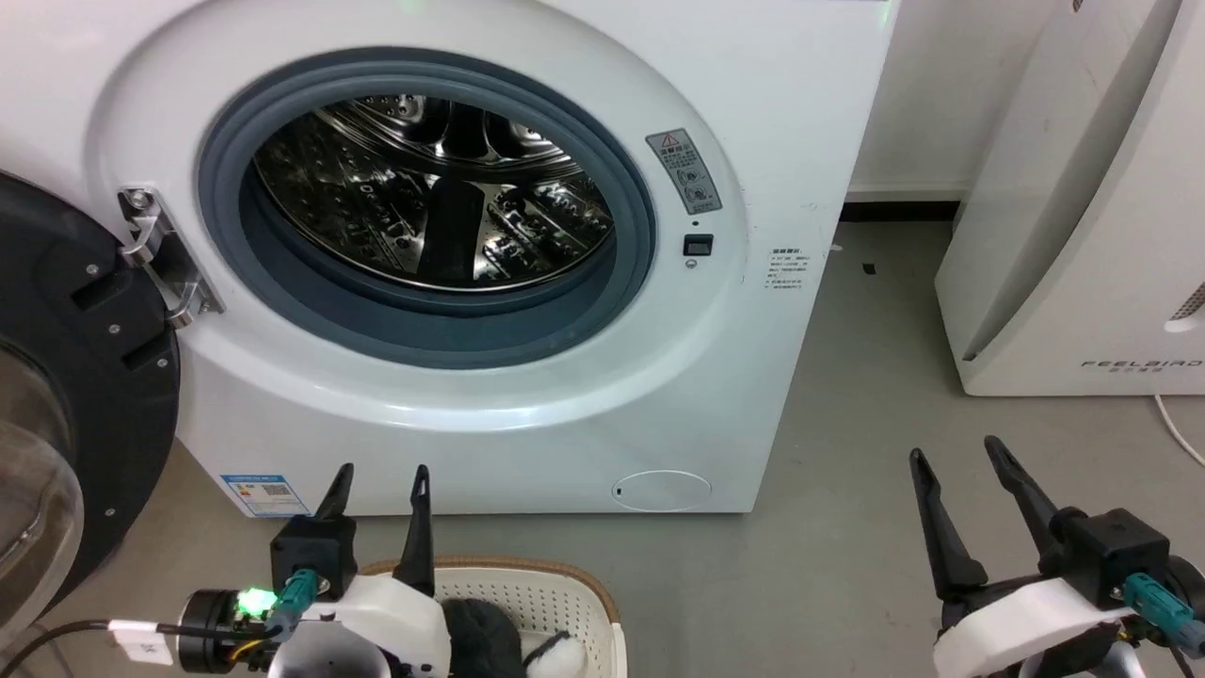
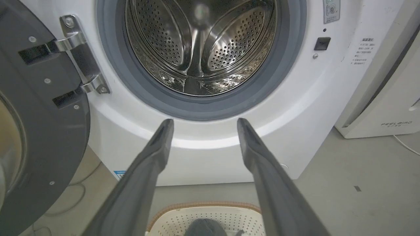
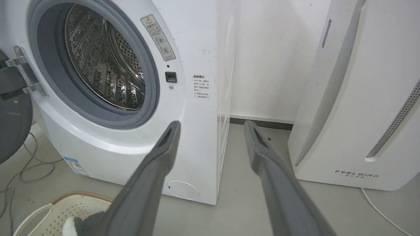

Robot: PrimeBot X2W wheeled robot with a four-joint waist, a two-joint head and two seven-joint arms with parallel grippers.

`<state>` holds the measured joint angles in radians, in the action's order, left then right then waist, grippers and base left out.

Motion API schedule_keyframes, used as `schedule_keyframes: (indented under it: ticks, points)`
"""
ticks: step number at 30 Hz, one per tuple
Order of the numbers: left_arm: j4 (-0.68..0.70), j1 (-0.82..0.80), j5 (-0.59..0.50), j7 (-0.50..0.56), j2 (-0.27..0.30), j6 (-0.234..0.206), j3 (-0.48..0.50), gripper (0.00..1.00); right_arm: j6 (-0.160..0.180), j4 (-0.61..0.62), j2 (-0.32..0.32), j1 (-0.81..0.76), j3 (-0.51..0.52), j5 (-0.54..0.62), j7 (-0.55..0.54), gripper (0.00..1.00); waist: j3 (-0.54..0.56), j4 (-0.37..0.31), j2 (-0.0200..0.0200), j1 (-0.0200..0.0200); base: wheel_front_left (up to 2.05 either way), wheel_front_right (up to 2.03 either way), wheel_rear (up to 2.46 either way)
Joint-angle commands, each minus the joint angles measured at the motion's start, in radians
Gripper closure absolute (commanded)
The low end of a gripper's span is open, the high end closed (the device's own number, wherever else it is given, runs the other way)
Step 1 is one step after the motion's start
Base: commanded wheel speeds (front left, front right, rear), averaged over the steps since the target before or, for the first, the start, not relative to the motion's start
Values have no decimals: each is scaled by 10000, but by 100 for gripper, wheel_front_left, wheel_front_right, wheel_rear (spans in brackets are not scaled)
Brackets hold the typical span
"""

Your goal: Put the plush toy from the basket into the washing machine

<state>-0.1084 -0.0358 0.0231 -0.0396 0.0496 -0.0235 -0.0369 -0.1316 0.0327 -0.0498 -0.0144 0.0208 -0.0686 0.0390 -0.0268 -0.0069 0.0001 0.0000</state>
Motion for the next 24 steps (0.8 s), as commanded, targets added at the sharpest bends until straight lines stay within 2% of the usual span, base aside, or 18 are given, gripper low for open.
schedule_keyframes:
  ticks: [1, 13, 24]
  points:
    - [-197, -209, 88, -94, 4, -5, -57, 0, 2, 103, -1, 86, 27, -109, 111, 0, -49, -20, -1, 0, 0, 0, 0]
    - [-2286, -1108, 393, -187, 6, 243, -470, 0, 3, 447, -1, 411, -1, -498, 360, 0, -774, -193, -1, 0, 0, 0, 0]
    - [-3693, -1980, 534, 346, 127, 420, -882, 0, 3, 736, -2, 936, 112, -603, 589, 0, -1919, -347, -1, 0, 0, 0, 0]
